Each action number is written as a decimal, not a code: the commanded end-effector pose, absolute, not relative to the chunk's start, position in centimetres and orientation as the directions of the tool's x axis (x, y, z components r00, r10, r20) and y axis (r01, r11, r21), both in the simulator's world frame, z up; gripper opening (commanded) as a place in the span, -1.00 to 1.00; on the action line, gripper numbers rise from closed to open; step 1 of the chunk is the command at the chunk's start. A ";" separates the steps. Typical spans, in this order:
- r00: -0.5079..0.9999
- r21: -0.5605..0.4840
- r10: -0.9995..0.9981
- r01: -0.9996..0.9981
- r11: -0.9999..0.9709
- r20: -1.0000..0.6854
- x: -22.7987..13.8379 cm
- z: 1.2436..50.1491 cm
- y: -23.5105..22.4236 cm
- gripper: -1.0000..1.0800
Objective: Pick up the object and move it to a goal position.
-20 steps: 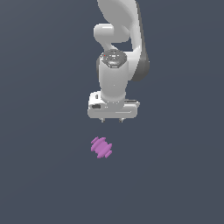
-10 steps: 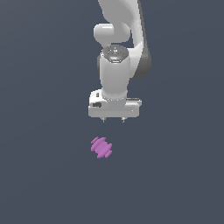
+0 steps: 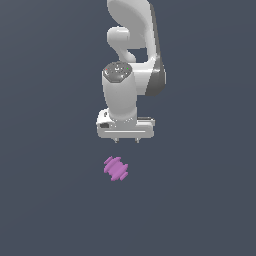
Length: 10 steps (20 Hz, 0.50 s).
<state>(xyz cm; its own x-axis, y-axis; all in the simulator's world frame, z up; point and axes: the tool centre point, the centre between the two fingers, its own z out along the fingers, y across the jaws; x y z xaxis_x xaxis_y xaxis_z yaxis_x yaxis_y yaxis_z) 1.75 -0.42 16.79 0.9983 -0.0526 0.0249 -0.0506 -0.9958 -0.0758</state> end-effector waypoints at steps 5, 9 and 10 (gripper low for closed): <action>0.991 -0.185 -0.137 -0.133 -0.974 0.007 2.0 14.0 -2.1 0.62; 0.978 -0.272 -0.210 -0.204 -0.941 -0.007 2.1 11.9 -3.6 0.62; 0.973 -0.293 -0.229 -0.222 -0.930 -0.011 2.1 11.3 -4.0 0.62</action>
